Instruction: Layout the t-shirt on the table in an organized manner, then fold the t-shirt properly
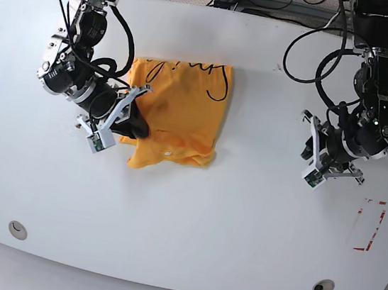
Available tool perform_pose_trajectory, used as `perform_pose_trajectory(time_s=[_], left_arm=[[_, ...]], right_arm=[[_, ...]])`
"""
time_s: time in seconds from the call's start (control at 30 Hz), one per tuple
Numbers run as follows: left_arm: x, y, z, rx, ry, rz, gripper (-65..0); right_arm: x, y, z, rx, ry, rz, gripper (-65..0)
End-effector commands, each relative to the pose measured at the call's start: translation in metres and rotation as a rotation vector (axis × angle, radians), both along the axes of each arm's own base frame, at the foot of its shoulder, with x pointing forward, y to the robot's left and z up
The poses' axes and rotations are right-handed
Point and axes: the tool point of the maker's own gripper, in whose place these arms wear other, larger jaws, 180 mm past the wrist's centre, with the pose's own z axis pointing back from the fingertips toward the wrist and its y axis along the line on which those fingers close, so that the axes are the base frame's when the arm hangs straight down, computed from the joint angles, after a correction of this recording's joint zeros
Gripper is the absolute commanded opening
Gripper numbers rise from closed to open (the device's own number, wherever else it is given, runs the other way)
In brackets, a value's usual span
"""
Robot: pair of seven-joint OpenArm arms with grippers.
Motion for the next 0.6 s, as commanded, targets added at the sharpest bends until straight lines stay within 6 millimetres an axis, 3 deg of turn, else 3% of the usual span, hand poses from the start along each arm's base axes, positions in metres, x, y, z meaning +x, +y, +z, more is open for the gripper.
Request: perform_pose_trajectory(time_s=[0.0,0.13,0.3,0.4,0.57], left_arm=[[0.006,-0.003,0.011,0.003,-0.038,-0.021,-52.5],[0.005,-0.012,0.008,0.005,-0.029,-0.049,-52.5],[0.002,-0.022,0.005,0.008,-0.018,-0.084,-52.5],[0.001,-0.027,0.003,0.009,-0.013,-0.1,-52.5],[-0.004,-0.043,-0.002,0.01,0.002,-0.15,-52.5]], right_arm=[[0.01,-0.008,-0.013,0.036,0.037,-0.022,-47.7],[0.014,-0.013,-0.047,0.1,0.142,-0.057,-26.8],[0.018,-0.023,-0.046,0.106,0.123,-0.076,-6.7],[0.021,-0.025,-0.033,0.087,0.083,-0.07,-0.5],[0.015,-0.03,-0.002,0.011,-0.02,-0.04,0.0]])
